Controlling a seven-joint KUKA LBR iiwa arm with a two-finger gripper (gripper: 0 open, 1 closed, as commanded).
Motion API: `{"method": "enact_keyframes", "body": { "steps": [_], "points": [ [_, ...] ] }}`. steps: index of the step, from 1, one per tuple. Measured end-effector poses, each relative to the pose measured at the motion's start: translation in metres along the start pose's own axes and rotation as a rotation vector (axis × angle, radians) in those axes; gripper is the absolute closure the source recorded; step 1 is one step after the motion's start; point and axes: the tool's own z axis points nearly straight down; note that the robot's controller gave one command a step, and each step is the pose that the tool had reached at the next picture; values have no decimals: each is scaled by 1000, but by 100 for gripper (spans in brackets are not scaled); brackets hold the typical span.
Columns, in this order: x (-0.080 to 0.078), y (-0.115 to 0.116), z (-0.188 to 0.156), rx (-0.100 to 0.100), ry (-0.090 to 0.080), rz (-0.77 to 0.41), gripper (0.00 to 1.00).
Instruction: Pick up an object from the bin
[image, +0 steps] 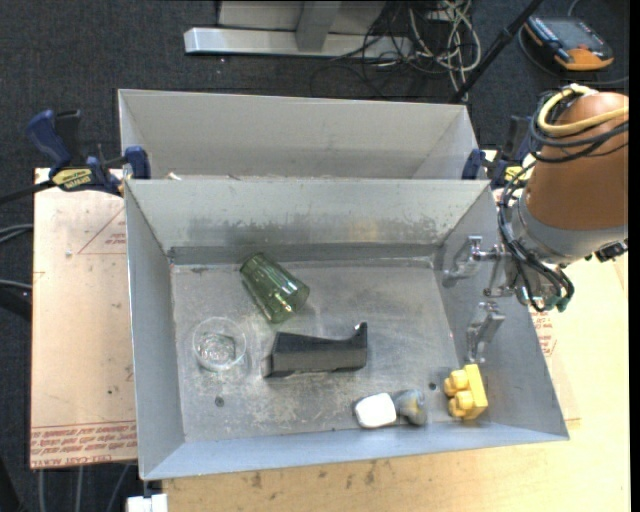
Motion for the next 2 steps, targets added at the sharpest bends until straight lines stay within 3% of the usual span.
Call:
{"method": "enact_keyframes", "body": {
  "steps": [1, 2],
  "points": [
    [-1, 0, -4, 1, -8, -3, 0],
    [21, -20, 68, 2, -12, -53, 0]
  ]
}}
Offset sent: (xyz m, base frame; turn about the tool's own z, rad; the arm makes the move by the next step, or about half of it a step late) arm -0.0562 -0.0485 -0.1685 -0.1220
